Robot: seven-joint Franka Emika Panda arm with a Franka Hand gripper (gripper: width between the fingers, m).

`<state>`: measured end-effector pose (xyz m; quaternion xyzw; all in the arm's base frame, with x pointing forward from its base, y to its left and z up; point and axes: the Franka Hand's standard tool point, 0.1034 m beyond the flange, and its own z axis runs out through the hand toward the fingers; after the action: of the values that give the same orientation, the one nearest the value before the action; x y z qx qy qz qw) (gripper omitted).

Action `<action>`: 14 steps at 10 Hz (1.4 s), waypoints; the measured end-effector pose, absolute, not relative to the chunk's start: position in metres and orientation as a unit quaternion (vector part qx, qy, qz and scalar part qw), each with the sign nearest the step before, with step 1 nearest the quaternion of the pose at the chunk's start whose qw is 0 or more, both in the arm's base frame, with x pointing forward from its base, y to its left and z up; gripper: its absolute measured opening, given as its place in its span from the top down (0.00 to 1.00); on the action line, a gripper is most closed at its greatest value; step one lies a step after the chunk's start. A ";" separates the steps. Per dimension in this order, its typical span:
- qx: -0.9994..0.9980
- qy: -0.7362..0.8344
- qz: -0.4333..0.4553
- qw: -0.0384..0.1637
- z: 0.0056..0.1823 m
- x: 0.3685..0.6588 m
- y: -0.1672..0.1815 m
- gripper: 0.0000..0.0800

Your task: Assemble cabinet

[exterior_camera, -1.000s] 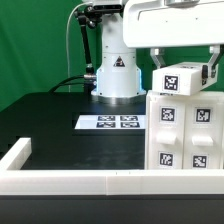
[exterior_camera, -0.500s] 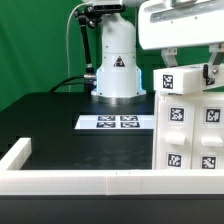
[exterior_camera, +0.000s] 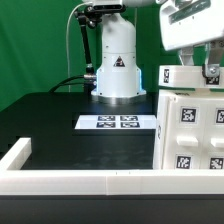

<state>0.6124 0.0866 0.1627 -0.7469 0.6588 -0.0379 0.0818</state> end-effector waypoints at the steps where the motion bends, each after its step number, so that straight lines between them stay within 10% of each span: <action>1: -0.721 0.686 -0.031 0.087 0.163 0.612 0.088 0.29; 4: -0.660 0.745 -0.013 0.100 0.163 0.612 0.090 0.29; 8: -0.672 0.732 -0.009 0.109 0.167 0.613 0.092 0.01; 14: -0.707 0.696 -0.010 0.122 0.178 0.615 0.096 0.00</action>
Offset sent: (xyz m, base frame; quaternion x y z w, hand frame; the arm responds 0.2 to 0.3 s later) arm 0.0000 0.0000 0.0000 0.0000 0.0000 0.1296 0.9916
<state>0.6148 0.0960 0.1780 -0.7071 0.6964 -0.0100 0.1222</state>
